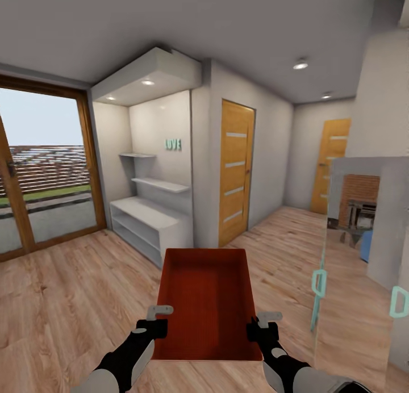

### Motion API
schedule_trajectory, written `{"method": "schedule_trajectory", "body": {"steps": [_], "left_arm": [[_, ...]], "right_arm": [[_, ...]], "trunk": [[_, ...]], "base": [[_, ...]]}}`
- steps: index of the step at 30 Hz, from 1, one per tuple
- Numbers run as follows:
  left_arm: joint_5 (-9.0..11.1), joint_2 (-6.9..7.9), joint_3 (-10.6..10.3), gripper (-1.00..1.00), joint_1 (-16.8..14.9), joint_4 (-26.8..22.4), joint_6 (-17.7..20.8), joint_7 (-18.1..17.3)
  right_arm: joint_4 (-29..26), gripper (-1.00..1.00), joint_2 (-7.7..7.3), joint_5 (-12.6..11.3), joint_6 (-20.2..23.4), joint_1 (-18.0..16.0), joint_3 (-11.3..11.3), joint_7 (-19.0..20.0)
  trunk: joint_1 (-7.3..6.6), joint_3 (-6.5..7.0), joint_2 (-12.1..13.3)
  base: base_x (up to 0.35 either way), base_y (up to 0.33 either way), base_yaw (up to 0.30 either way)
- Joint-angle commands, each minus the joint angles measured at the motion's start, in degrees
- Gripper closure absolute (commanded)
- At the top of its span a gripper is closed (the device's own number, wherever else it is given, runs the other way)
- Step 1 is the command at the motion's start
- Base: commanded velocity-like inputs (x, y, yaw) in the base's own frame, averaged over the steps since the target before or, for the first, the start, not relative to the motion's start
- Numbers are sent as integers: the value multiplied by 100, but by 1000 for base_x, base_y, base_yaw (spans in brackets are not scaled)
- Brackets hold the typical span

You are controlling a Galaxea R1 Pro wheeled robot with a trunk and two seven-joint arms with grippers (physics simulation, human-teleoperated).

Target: Move the two storage containers from the living room to the garage. In the garage, place one container on the floor and stack the other container on top of it (either order is fine).

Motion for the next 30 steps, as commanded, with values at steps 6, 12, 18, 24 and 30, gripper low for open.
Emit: {"method": "schedule_trajectory", "body": {"steps": [6,12,18,24,30], "left_arm": [[49,-1,-42,100,2,-13,34,79],[49,-1,-42,100,2,-13,34,79],[49,0,-42,100,2,-13,34,79],[49,0,-42,100,2,-13,34,79],[49,0,-42,100,2,-13,34,79]], "right_arm": [[2,100,7,-50,-19,-11,-169,-20],[2,100,7,-50,-19,-11,-169,-20],[2,100,7,-50,-19,-11,-169,-20],[2,100,7,-50,-19,-11,-169,-20],[2,100,7,-50,-19,-11,-169,-20]], "trunk": [[5,-10,-8],[5,-10,-8],[5,-10,-8],[5,-10,-8],[5,-10,-8]], "base": [[316,185,-272],[314,188,-282],[313,188,-282],[313,188,-282],[313,188,-282]]}}
